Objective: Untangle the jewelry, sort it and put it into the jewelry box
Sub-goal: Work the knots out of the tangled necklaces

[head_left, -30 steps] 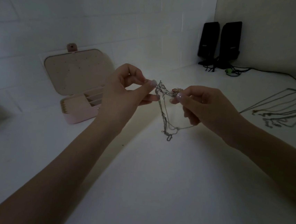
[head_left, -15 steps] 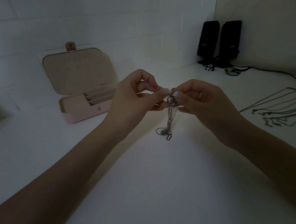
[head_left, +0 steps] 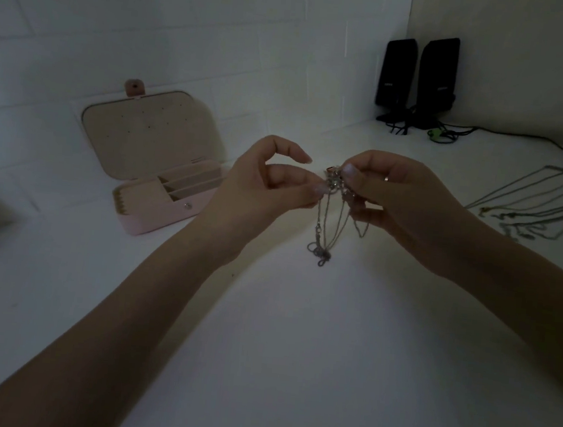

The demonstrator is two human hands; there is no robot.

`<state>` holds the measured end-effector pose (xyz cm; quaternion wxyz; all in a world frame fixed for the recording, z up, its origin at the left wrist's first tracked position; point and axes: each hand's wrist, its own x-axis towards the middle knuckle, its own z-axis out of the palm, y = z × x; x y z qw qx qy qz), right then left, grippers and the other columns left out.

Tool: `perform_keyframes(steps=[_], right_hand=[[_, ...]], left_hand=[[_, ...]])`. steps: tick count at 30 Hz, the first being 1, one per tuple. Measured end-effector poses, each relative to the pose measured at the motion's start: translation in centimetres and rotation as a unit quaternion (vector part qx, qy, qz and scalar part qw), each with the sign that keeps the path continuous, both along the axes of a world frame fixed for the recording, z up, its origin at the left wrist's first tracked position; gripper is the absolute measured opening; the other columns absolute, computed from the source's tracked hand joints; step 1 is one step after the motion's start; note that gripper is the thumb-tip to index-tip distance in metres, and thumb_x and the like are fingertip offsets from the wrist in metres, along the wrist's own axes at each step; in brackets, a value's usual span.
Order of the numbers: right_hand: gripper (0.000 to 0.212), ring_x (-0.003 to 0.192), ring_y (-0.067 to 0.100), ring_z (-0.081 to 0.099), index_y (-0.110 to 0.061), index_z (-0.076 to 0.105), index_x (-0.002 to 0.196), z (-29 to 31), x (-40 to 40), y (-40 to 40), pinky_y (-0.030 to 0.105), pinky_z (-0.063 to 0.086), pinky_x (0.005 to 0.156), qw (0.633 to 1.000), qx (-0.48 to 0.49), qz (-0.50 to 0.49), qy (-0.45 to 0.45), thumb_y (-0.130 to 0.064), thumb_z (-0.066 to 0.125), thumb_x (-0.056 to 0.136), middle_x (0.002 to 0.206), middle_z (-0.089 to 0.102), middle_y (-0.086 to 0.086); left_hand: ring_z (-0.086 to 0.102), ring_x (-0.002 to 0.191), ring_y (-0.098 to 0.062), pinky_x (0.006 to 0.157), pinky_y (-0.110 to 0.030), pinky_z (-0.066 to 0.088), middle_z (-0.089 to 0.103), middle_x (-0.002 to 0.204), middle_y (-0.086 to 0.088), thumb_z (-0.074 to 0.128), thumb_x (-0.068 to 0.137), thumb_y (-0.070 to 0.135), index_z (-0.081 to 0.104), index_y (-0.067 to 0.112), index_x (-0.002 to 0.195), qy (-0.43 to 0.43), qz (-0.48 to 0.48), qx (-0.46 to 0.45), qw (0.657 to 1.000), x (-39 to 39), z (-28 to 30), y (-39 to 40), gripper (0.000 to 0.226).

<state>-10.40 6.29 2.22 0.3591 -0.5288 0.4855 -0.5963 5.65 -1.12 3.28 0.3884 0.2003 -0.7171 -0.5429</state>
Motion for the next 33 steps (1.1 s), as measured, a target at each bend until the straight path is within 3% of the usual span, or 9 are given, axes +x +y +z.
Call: perform_keyframes(steps=[4,10,14,16,20,24,28,33], right_hand=[[0.016,0.057,0.006,0.044,-0.012,0.061,0.081,0.1,-0.1,0.0,0.019,0.045,0.06,0.999,0.03,0.01,-0.03,-0.014,0.052,0.094,0.06,0.05,-0.005],[0.013,0.054,0.006,0.04,-0.014,0.06,0.08,0.2,-0.1,0.0,0.021,0.039,0.056,0.995,0.036,0.063,-0.073,-0.015,0.053,0.091,0.063,0.045,-0.004],[0.004,0.054,0.006,0.033,-0.017,0.06,0.084,0.0,-0.2,0.1,0.017,0.038,0.055,0.995,0.044,0.076,-0.046,-0.021,0.06,0.084,0.066,0.04,-0.006],[0.009,0.052,0.006,0.032,-0.018,0.062,0.082,0.0,-0.2,0.1,0.017,0.036,0.052,0.994,0.043,0.082,-0.053,-0.026,0.063,0.076,0.065,0.039,-0.006],[0.008,0.051,0.008,0.026,-0.018,0.063,0.078,0.2,-0.2,0.2,0.017,0.031,0.047,0.993,0.038,0.094,-0.063,-0.025,0.062,0.076,0.057,0.036,-0.007],[0.007,0.051,0.008,0.024,-0.02,0.064,0.077,0.3,-0.3,0.3,0.017,0.029,0.046,0.992,0.042,0.1,-0.07,-0.027,0.062,0.076,0.056,0.035,-0.007],[0.008,0.051,0.009,0.021,-0.022,0.066,0.076,0.3,-0.4,0.3,0.017,0.025,0.044,0.992,0.037,0.106,-0.063,-0.025,0.061,0.08,0.061,0.026,-0.002],[0.009,0.045,0.007,0.021,-0.016,0.063,0.079,0.5,-0.3,0.5,0.016,0.021,0.04,0.992,0.047,0.1,-0.066,-0.023,0.058,0.082,0.051,0.026,-0.006]], left_hand=[[0.063,0.068,-0.014,0.08,-0.031,0.056,0.068,0.066,0.004,0.061,0.083,-0.008,0.052,0.01,0.09,-0.002,0.021,-0.013,1.0,0.1,0.3,-0.2,0.022],[0.065,0.068,-0.016,0.081,-0.03,0.056,0.06,0.064,-0.002,0.05,0.09,-0.007,0.05,0.007,0.09,0.053,0.007,0.099,0.994,-0.2,0.3,0.1,0.014],[0.054,0.058,-0.01,0.061,-0.022,0.051,0.056,0.066,0.0,0.051,0.09,-0.005,0.054,0.01,0.091,0.051,0.004,0.136,0.989,-0.4,0.5,0.3,0.015],[0.047,0.056,-0.006,0.053,-0.017,0.041,0.054,0.063,0.004,0.052,0.089,-0.003,0.058,0.012,0.09,0.019,0.008,0.103,0.995,-0.3,0.6,0.2,0.017],[0.047,0.057,0.001,0.056,-0.014,0.036,0.058,0.062,0.011,0.064,0.084,0.007,0.066,0.02,0.079,-0.071,0.023,-0.024,0.997,-0.1,0.6,0.4,0.014],[0.055,0.055,0.006,0.056,-0.004,0.038,0.063,0.059,0.013,0.062,0.085,0.006,0.065,0.014,0.078,-0.061,0.007,-0.066,0.996,-0.1,0.8,0.9,0.011],[0.05,0.052,0.004,0.053,-0.008,0.035,0.061,0.056,0.013,0.061,0.087,0.01,0.064,0.015,0.076,-0.057,0.014,-0.082,0.995,0.0,0.8,0.6,0.013],[0.054,0.059,0.003,0.057,-0.006,0.037,0.059,0.058,0.016,0.058,0.089,0.005,0.059,0.015,0.077,-0.047,0.025,-0.134,0.99,-0.2,0.3,0.7,0.016]])
